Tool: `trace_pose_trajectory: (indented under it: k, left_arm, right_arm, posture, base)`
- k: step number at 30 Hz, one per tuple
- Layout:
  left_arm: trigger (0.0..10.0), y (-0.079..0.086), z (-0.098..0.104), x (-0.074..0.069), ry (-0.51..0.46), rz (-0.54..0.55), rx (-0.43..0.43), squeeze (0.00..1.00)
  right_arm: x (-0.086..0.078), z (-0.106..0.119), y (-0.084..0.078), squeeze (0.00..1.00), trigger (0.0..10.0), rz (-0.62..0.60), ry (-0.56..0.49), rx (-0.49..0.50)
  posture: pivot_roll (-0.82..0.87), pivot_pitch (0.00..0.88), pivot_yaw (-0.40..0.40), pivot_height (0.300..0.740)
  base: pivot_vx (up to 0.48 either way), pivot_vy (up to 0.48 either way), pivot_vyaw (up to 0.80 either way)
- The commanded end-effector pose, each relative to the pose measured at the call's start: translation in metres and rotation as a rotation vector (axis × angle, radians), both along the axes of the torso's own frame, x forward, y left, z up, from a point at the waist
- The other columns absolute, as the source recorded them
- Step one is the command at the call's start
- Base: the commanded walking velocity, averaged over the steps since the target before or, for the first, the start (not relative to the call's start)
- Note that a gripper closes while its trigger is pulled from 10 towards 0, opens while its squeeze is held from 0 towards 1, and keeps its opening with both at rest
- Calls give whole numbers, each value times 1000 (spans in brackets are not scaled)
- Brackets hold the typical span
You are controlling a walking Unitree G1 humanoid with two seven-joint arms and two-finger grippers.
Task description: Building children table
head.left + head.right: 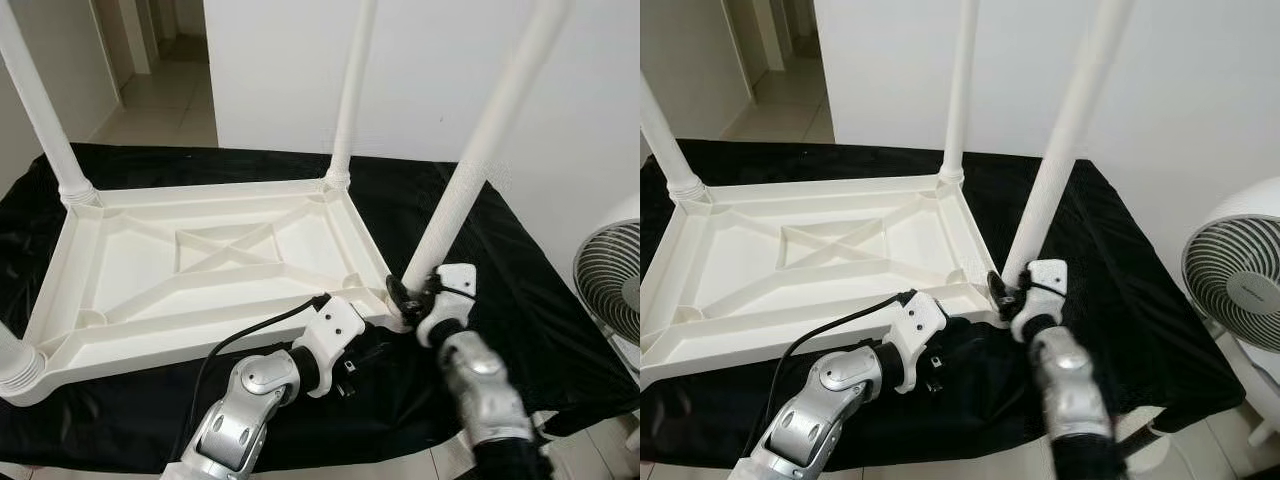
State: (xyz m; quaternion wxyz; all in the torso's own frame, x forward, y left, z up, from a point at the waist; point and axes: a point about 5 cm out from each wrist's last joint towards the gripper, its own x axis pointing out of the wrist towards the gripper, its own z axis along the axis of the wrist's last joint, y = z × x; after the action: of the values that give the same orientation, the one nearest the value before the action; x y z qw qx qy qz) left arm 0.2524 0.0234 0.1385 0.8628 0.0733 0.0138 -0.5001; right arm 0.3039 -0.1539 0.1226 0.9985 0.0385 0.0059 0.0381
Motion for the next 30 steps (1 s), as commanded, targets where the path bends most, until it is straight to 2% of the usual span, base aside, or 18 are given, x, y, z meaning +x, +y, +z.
trace_pose_trajectory:
  k: [1,2,4,7,12,13,16,17,18,21,22,25,26,27,30]
  left_arm:
    - [10000,1,0,2,0,58,1,0]
    - [10000,0,-1,1,2,57,-1,0]
    - [10000,-1,-2,-1,3,55,1,0]
    - [10000,-1,-2,-2,7,51,-1,0]
    - [10000,-2,-2,-2,8,50,0,0]
    - [10000,-1,-2,-2,5,53,2,0]
    - [10000,0,-2,0,2,59,3,0]
    - [10000,0,-2,0,1,62,3,0]
    - [10000,1,-2,0,1,64,3,0]
    - [10000,0,-2,0,1,67,3,0]
    - [10000,0,-2,0,0,68,2,0]
    - [10000,-1,-2,0,-1,69,1,0]
    - [10000,-1,-2,1,-3,70,0,0]
    - [10000,-1,-1,1,-4,71,0,0]
    - [10000,0,-1,2,-8,72,3,0]
  right_arm:
    - [-8,-21,-7,0,0,-97,116,2]
    - [-11,-23,-4,0,0,-168,131,9]
    - [-14,-23,2,0,0,-220,140,12]
    - [-13,-18,15,0,0,-179,122,15]
    - [-11,-14,13,0,0,-166,101,-10]
    - [-10,-13,11,0,10000,-159,98,-20]
    - [-9,-10,10,0,10000,-152,100,-18]
    - [-9,-7,10,451,10000,-154,92,-22]
    - [-7,-4,10,1000,10000,-139,79,-18]
    - [-3,2,8,1000,10000,-81,46,-16]
    - [-1,6,8,1000,10000,-13,18,-17]
    - [1,9,8,1000,10000,32,0,-20]
    - [3,12,7,1000,10000,125,-19,-61]
    - [5,14,5,0,10000,202,-25,-95]
    - [9,15,0,0,10000,357,-21,-162]
  posture:
    - [-3,56,-69,740]
    - [2,52,-76,740]
    - [4,51,-78,740]
    - [6,48,-79,740]
    - [6,42,-83,740]
    - [14,33,-91,740]
    - [15,28,-95,740]
    - [16,25,-97,740]
    - [16,25,-97,740]
    - [17,15,-100,740]
    - [18,13,-100,740]
    - [19,10,-100,740]
    - [19,3,-98,740]
    - [19,1,-97,740]
    - [24,0,-94,740]
  base:
    - [0,0,0]
    - [0,0,0]
    - [0,0,0]
    - [0,0,0]
    - [0,0,0]
    - [0,0,0]
    - [0,0,0]
    - [0,0,0]
    - [0,0,0]
    - [0,0,0]
    - [0,0,0]
    - [0,0,0]
    - [0,0,0]
    - [0,0,0]
    - [0,0,0]
